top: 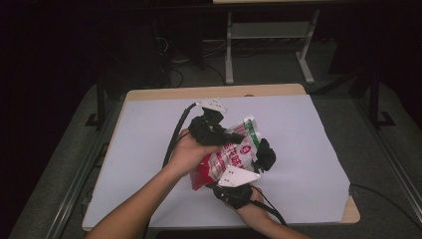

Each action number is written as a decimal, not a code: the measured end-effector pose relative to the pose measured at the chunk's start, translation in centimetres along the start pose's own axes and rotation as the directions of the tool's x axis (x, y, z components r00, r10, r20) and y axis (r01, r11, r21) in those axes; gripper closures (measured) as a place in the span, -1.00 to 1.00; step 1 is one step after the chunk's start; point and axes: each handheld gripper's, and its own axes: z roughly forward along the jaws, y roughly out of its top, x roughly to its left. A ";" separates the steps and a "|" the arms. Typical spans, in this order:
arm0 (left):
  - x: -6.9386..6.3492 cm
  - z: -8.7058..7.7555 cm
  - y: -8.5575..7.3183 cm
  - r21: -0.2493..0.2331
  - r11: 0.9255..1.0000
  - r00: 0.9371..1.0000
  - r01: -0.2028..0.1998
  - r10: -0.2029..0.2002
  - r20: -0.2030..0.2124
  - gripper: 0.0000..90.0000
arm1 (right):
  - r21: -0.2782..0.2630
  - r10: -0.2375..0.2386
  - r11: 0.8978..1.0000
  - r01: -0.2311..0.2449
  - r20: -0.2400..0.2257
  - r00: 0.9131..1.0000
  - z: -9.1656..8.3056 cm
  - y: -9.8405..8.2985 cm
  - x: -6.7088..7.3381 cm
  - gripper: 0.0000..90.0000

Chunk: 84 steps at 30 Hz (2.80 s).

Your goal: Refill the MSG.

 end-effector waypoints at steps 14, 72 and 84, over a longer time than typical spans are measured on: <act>0.0 0.1 0.0 0.009 1.000 1.000 0.008 -0.008 -0.003 1.00 | -0.004 -0.002 1.000 0.002 -0.002 1.000 0.1 -0.1 0.0 1.00; 0.0 0.5 0.4 0.028 0.999 0.999 0.033 -0.033 -0.005 1.00 | -0.018 -0.012 1.000 0.011 -0.038 0.999 -0.1 0.1 -0.4 1.00; 0.2 0.6 0.4 0.045 0.998 0.999 0.039 -0.039 -0.003 1.00 | -0.016 -0.011 1.000 0.010 -0.049 0.999 0.1 0.0 -0.4 1.00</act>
